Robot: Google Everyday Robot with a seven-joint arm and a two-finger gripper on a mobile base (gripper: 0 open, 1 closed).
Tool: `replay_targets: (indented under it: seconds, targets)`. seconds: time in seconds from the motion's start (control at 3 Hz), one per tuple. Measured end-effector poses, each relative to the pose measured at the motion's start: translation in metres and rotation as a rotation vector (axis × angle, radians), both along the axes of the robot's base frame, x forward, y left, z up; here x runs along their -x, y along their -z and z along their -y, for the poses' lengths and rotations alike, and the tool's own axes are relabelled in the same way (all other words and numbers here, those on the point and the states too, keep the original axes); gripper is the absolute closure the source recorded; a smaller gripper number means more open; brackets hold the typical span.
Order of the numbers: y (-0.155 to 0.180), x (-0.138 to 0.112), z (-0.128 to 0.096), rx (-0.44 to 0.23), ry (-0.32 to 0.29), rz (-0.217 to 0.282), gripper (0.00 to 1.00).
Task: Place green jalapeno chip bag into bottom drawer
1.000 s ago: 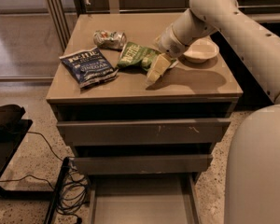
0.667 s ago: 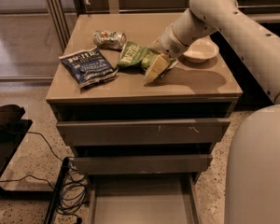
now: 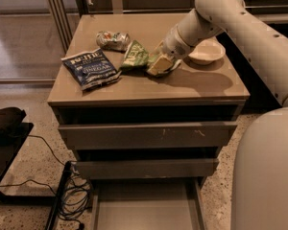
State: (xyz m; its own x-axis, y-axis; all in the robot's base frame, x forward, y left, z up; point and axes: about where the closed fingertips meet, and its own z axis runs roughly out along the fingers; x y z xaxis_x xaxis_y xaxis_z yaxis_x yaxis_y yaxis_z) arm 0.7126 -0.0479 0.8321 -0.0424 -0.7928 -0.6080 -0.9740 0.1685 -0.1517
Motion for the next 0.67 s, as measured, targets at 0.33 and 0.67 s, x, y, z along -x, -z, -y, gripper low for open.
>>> replay_targets:
  seconds: [0.33, 0.67]
  targets:
    - [0.0, 0.0, 0.0, 0.0, 0.0, 0.0, 0.88]
    - [0.0, 0.0, 0.0, 0.0, 0.0, 0.0, 1.0]
